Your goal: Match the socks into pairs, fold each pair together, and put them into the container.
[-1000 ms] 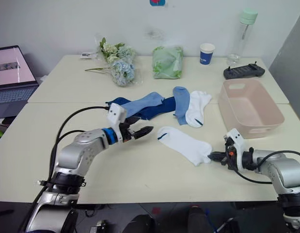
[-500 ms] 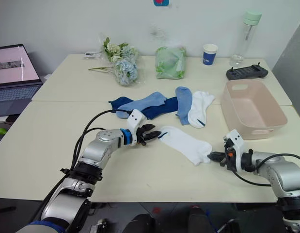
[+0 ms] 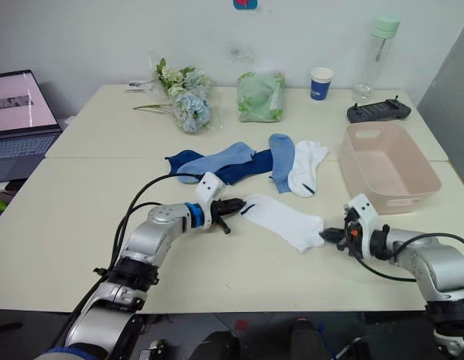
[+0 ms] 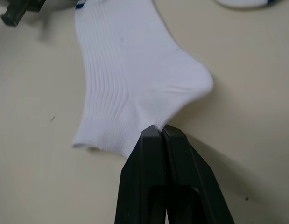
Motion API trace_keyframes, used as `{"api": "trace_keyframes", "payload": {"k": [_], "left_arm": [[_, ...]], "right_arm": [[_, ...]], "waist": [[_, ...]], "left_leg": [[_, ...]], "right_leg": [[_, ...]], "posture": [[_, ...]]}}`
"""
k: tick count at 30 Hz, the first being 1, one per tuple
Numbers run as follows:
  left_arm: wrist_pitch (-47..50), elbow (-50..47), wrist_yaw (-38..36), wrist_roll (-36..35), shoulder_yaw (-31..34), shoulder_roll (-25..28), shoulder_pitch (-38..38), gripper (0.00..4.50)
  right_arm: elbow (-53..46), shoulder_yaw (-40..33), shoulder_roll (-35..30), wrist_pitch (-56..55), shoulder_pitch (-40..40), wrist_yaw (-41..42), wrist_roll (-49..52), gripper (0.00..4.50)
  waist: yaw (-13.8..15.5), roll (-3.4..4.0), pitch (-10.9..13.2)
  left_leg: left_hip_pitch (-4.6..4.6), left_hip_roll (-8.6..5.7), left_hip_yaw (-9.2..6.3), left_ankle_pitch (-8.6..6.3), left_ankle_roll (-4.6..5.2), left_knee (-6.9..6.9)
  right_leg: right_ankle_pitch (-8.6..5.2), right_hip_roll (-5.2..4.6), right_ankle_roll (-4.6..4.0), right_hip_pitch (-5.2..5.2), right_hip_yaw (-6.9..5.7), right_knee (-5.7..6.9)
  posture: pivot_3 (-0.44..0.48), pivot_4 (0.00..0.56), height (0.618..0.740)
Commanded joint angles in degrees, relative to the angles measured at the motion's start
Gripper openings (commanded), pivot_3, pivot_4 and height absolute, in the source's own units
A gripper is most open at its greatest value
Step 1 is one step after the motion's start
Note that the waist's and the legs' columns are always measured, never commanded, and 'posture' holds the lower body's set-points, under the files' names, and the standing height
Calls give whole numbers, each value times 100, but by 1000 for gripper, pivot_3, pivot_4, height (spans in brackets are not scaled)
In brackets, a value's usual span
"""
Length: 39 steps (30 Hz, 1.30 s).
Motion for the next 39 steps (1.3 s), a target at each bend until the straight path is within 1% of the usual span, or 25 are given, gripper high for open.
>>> {"api": "trace_keyframes", "payload": {"k": [1,4,7,8,10,12,16,19,22,24,26,33,36,37,39], "left_arm": [[546,-1403,288,-277,415,206,539,41],[866,-2688,517,-374,604,400,1423,41],[1233,-3275,747,-512,737,432,1829,41],[1370,-3572,888,-543,817,425,2076,41],[1630,-4193,1243,-696,955,210,2565,41],[1772,-4523,1552,-752,987,-16,2811,41],[1643,-4511,2027,-432,820,-241,2982,41],[1555,-4394,2227,-289,695,-318,3005,41],[1591,-4366,2291,-294,590,-359,3054,41],[1534,-4363,2279,-251,445,-331,3125,41],[1505,-4358,2320,-235,435,-327,3134,41],[1558,-4319,2322,-269,455,-243,3063,41],[1513,-4279,2275,-302,464,-220,3026,0],[1493,-4280,2254,-309,466,-198,3027,430],[1486,-4306,2168,-392,507,-151,3036,945]], "right_arm": [[37,-223,70,118,-286,-90,184,0],[220,-180,102,262,-535,-88,227,0],[344,-88,75,312,-658,-2,252,0],[374,77,21,335,-747,128,230,0],[527,331,-4,442,-1027,322,226,0],[748,475,-10,445,-1249,416,155,0],[1214,834,-78,254,-1531,620,-132,0],[1436,1037,-65,120,-1620,783,-287,0],[1611,1134,-13,-118,-1630,904,-422,0],[1782,1172,41,-286,-1653,861,-550,0],[1853,1146,73,-288,-1667,847,-590,0],[1756,1062,52,-392,-1580,910,-611,0],[1736,968,37,-539,-1538,868,-637,665],[1716,917,21,-617,-1517,843,-653,952],[1650,823,-39,-813,-1464,819,-711,1715]], "waist": [[7,0,0],[16,1,0],[54,1,0],[75,1,0],[66,1,0],[55,0,0],[60,1,0],[62,0,-1],[66,1,0],[67,1,-1],[63,1,-1],[64,1,-1],[63,1,-1],[64,1,-1],[66,1,-1]], "left_leg": [[-1,0,-2,0,0,0],[0,6,1,-1,0,-1],[0,8,0,-1,0,0],[-1,5,-2,-1,1,3],[-1,2,0,-4,5,6],[-1,4,5,-8,12,6],[-1,-1,5,-8,12,7],[-1,-3,8,-8,12,7],[-2,-2,10,-9,11,7],[-2,-1,9,-9,12,7],[-2,-2,11,-9,12,7],[-2,-1,9,-9,11,7],[-2,-1,10,-9,11,7],[-2,-1,10,-9,11,7],[-2,-1,10,-9,11,7]], "right_leg": [[0,0,0,0,-1,0],[0,-2,0,-1,6,-3],[0,-4,0,2,6,-5],[0,-4,0,4,5,-4],[1,-3,1,6,5,-6],[1,-4,1,5,9,-9],[1,-3,0,7,4,-6],[1,-2,0,7,6,-10],[1,-3,0,6,7,-11],[1,-3,0,6,6,-10],[1,-3,0,5,7,-8],[1,-2,0,5,6,-9],[1,-2,0,5,6,-8],[1,-2,0,5,6,-8],[1,-2,0,5,6,-9]], "posture": [[0,150,740],[0,150,740],[0,150,740],[0,150,740],[0,150,740],[0,150,740],[0,150,740],[0,150,740],[0,150,740],[0,150,740],[0,150,740],[0,150,740],[0,150,740],[0,150,740],[0,150,740]]}}
